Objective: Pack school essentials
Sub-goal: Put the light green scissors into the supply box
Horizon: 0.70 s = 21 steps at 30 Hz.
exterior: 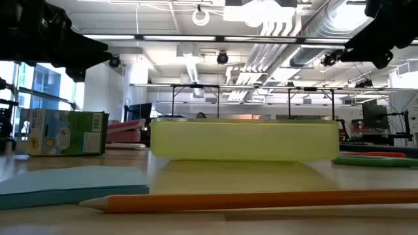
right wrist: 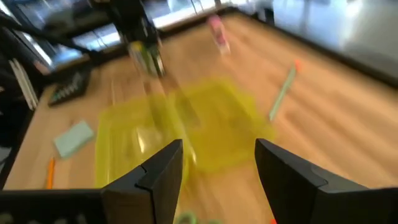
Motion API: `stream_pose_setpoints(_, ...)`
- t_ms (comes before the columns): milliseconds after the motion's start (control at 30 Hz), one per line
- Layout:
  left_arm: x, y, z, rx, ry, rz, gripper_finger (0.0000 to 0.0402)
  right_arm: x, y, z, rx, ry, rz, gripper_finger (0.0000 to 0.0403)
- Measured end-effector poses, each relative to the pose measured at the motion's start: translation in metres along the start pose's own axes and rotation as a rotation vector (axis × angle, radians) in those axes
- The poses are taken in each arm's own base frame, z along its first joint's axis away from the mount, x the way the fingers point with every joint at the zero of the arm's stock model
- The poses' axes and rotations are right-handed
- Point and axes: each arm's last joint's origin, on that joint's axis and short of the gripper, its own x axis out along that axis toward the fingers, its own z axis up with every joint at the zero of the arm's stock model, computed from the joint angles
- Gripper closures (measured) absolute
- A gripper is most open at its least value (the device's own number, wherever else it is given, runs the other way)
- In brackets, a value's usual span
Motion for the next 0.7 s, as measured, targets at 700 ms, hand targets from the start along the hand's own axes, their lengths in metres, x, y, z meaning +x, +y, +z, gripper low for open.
stream_pose_setpoints(700, 0.0, 0.0, 0.0, -0.002, 0.0, 0.0, 0.0271, 0.062, 0.057, -0.007, 0.081, 0.57, -0.159, 0.0211)
